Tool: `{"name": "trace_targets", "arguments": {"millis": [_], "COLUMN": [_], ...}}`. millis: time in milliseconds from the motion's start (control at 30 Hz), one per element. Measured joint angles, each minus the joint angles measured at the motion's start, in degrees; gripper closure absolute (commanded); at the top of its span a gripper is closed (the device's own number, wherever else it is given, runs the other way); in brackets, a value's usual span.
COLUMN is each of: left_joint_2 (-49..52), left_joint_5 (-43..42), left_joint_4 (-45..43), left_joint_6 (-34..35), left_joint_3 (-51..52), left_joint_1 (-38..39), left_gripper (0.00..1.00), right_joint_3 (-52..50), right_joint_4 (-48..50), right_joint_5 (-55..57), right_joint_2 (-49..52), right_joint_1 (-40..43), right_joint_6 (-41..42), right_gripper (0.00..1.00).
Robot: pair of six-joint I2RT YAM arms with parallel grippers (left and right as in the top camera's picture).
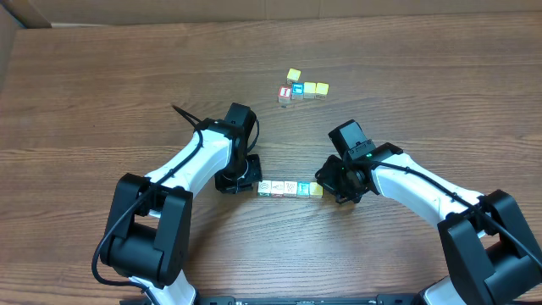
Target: Flip 5 blocks
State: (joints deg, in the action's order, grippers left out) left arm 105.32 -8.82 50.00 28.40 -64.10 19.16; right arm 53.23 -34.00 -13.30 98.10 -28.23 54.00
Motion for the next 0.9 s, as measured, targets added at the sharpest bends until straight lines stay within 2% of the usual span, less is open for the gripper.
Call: {"name": "trace_targets", "arguments": {"millis": [267, 900], "left_joint_2": [0.00, 0.00], "left_joint_5": [-1.57, -0.94], "left_joint_4": [-1.88, -0.31], "left_joint_6": [0.00, -1.25], "left_joint_3": [0.00, 0.00], "left_joint_1": [0.00, 0.00], "left_gripper": [0.96, 0.96], "right_joint_3": [0.00, 0.00], "right_joint_4": [0.02, 0.83], "right_joint_5": [-0.04, 0.07], "right_joint_2": [0.00, 0.00], "right_joint_1": [0.00, 0.00], "right_joint_6": [-0.02, 0.00], "right_gripper": [0.96, 0.96]}}
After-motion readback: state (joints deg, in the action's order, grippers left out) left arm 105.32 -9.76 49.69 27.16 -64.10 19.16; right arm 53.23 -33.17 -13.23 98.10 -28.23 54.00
